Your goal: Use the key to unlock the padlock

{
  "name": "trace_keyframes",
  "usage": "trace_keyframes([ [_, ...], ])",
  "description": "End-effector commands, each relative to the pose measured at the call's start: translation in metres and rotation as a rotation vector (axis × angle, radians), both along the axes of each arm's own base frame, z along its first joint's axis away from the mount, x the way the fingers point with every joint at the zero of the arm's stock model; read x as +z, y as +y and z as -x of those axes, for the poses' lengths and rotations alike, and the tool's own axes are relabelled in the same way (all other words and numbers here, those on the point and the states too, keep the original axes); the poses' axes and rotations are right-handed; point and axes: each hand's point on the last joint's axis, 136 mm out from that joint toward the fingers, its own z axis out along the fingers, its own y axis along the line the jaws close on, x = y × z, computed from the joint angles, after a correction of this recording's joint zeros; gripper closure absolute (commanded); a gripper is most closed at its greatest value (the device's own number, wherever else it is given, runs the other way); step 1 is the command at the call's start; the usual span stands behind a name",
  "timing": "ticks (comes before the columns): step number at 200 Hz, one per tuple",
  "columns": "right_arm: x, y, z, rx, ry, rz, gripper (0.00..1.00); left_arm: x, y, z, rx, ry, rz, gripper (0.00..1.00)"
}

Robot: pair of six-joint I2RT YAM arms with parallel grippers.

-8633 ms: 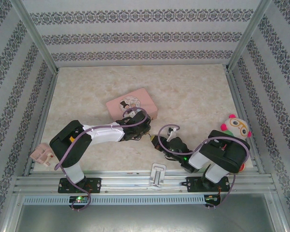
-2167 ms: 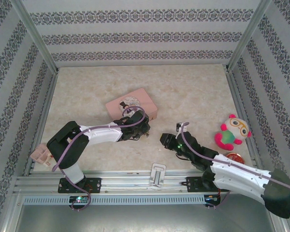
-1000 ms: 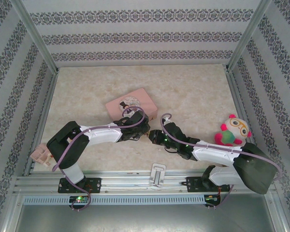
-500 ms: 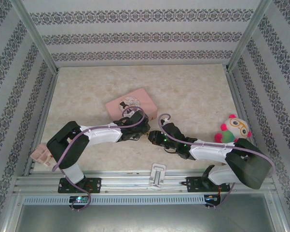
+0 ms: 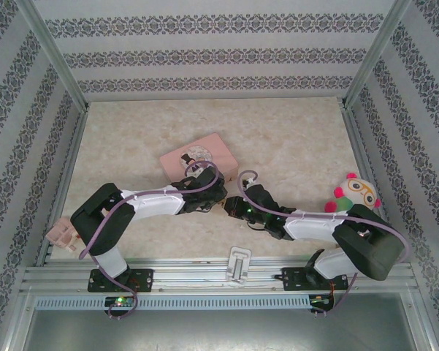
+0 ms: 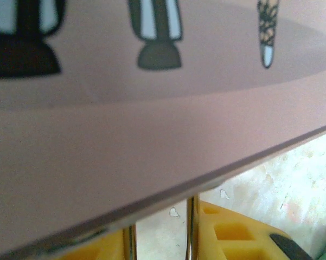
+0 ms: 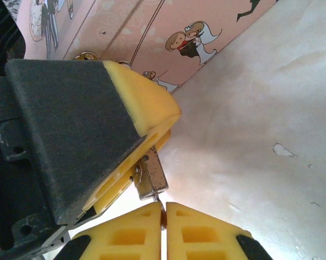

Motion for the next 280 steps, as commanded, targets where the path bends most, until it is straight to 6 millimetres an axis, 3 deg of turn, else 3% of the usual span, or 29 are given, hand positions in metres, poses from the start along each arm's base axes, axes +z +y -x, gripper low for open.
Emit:
trace_keyframes([
  [1,0.004,0.002,-0.006,-0.015,-0.011,-0.048,0.93,0.013,-0.011,-0.006,-0.002,-0.017,0.073,1.00],
  [56,0.004,0.003,-0.012,-0.020,-0.035,-0.099,1.00,0.012,-0.012,-0.004,-0.016,-0.012,0.073,1.00],
  [89,0.028,0.016,-0.014,0.069,-0.164,-0.143,1.00,0.011,-0.015,-0.002,-0.030,-0.006,0.082,1.00],
  [111,0.033,0.018,-0.019,0.077,-0.196,-0.115,0.97,0.010,-0.017,-0.002,-0.036,-0.001,0.089,1.00],
  [121,0.027,0.016,-0.019,0.069,-0.175,-0.089,0.92,0.011,-0.018,-0.001,-0.038,-0.001,0.093,1.00],
  [170,0.012,0.013,-0.023,0.014,-0.114,-0.098,0.93,0.014,-0.019,-0.002,-0.037,-0.010,0.102,1.00],
  [203,0.012,0.017,-0.025,0.012,-0.113,-0.132,0.90,0.013,-0.017,-0.002,-0.035,-0.011,0.101,1.00],
  [223,0.011,0.019,-0.025,0.013,-0.104,-0.136,1.00,0.013,-0.017,-0.002,-0.032,-0.011,0.103,1.00],
  [245,0.010,0.018,-0.026,-0.006,-0.092,-0.151,1.00,0.014,-0.018,-0.003,-0.040,-0.030,0.115,1.00],
  [261,0.010,0.017,-0.027,-0.019,-0.087,-0.163,1.00,0.020,-0.020,-0.005,-0.054,-0.074,0.141,0.89],
  [271,0.010,0.017,-0.027,-0.023,-0.086,-0.166,1.00,0.026,-0.021,-0.008,-0.059,-0.115,0.164,0.75],
  [280,0.009,0.017,-0.028,-0.029,-0.084,-0.170,1.00,0.030,-0.020,-0.009,-0.057,-0.146,0.182,0.71],
])
